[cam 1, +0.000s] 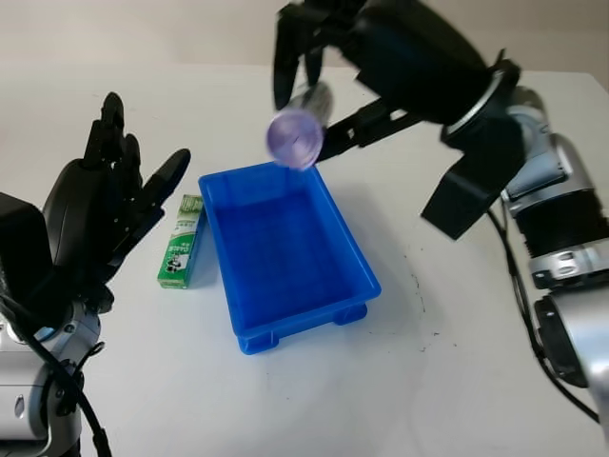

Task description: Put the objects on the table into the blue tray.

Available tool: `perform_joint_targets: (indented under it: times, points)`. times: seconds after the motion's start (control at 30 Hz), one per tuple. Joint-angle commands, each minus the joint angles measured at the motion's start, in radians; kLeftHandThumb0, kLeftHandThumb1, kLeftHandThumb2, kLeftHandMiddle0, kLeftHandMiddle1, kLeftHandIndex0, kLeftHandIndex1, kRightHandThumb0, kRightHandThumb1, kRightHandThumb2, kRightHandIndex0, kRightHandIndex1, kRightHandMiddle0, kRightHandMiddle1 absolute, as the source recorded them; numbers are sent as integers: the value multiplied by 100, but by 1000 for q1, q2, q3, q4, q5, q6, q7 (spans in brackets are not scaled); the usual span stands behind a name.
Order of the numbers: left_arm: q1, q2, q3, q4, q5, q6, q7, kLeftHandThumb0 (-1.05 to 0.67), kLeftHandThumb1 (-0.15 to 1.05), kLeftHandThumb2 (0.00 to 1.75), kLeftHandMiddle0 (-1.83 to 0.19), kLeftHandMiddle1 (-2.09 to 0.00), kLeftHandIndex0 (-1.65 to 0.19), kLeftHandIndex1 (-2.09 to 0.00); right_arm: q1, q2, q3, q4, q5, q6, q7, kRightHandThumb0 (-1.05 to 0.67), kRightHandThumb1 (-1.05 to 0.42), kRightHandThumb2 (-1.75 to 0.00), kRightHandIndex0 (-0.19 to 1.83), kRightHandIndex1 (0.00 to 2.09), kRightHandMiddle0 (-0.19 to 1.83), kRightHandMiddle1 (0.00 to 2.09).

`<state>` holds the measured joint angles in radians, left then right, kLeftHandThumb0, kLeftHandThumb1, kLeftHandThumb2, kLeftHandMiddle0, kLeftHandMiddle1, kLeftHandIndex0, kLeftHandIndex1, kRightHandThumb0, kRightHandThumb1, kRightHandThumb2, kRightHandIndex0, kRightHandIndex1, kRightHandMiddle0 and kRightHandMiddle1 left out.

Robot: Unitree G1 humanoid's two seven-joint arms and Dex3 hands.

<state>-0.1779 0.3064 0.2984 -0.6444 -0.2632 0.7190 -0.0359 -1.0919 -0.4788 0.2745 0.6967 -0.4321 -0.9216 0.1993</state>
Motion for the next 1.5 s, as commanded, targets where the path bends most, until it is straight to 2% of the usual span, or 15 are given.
perform_joint_targets:
  times: [0.0, 0.3, 0.47, 0.63, 0.73, 0.87, 0.9, 0.93, 1.0, 1.03, 1.1, 1.13, 1.2, 1.37, 1.47]
  points:
    - [0, -4, 9, -26, -6, 5, 3, -46, 105, 21, 19, 0, 19, 0, 0, 10, 12, 34, -11, -19, -4, -22, -97, -14, 120, 209, 108, 209]
    - [9, -25, 18, -31, -13, -6, 11, -45, 105, 20, 19, -1, 19, 0, 8, 12, 83, 147, -143, -14, -34, -20, -89, -24, 102, 209, 87, 209]
    - [11, -24, 17, -33, -8, 1, 11, -47, 105, 19, 19, -2, 19, 0, 9, -7, 132, 208, -207, -24, -46, -21, -91, -20, 84, 209, 69, 209]
    - [12, -22, 16, -28, -3, 0, 13, -48, 105, 18, 19, -3, 19, 0, -1, -27, 173, 248, -270, -30, -69, -23, -91, -14, 80, 209, 63, 209]
    - [12, -21, 17, -21, -6, -8, 9, -48, 105, 18, 19, -3, 19, 0, -9, -43, 186, 250, -270, -15, -16, -30, -93, -8, 57, 209, 46, 209]
    - [9, -17, 13, -18, -4, -10, 4, -48, 105, 18, 19, -1, 19, 0, -14, -68, 185, 206, -233, 25, 125, -41, -91, -5, 8, 209, 6, 205]
    - [8, -17, 13, -18, -4, -9, 4, -47, 105, 18, 19, -2, 19, 0, -13, -73, 181, 189, -218, 34, 161, -44, -91, -5, 2, 197, 0, 193]
    - [7, -19, 13, -18, -4, -9, 5, -47, 105, 18, 18, -3, 19, 0, -12, -79, 177, 167, -200, 47, 200, -50, -92, -6, 1, 160, -3, 166]
    - [6, -21, 13, -18, -3, -9, 8, -47, 105, 18, 18, -4, 19, 0, -5, -92, 166, 115, -165, 80, 270, -58, -94, -6, 11, 100, 1, 120]
    - [5, -20, 12, -17, -3, -9, 8, -47, 105, 18, 18, -4, 19, 0, 0, -99, 159, 87, -143, 94, 300, -66, -96, -6, 17, 62, 7, 86]
    - [2, -18, 12, -16, -3, -7, 8, -48, 105, 17, 19, -4, 19, 0, 12, -115, 143, 26, -103, 125, 354, -73, -98, -6, 21, 25, 15, 45]
    - [1, -20, 12, -16, -3, -5, 10, -47, 105, 17, 19, -3, 19, 0, 18, -122, 132, -4, -75, 145, 385, -78, -101, -6, 16, 12, 13, 28]
    - [-1, -23, 14, -14, -6, -4, 12, -47, 105, 17, 19, -3, 19, 0, 29, -131, 114, -49, -34, 181, 429, -83, -104, -9, 8, 4, 7, 16]
    - [-4, -16, 20, -4, -13, -6, 2, -46, 105, 18, 19, -1, 19, 0, 54, -147, 65, -148, 33, 254, 472, -94, -105, -48, -12, 1, -6, 5]
    - [-7, -7, 20, 3, -14, -9, -8, -46, 105, 20, 19, 0, 19, 0, 66, -146, 29, -198, 60, 288, 460, -97, -105, -62, -17, 2, -10, 3]
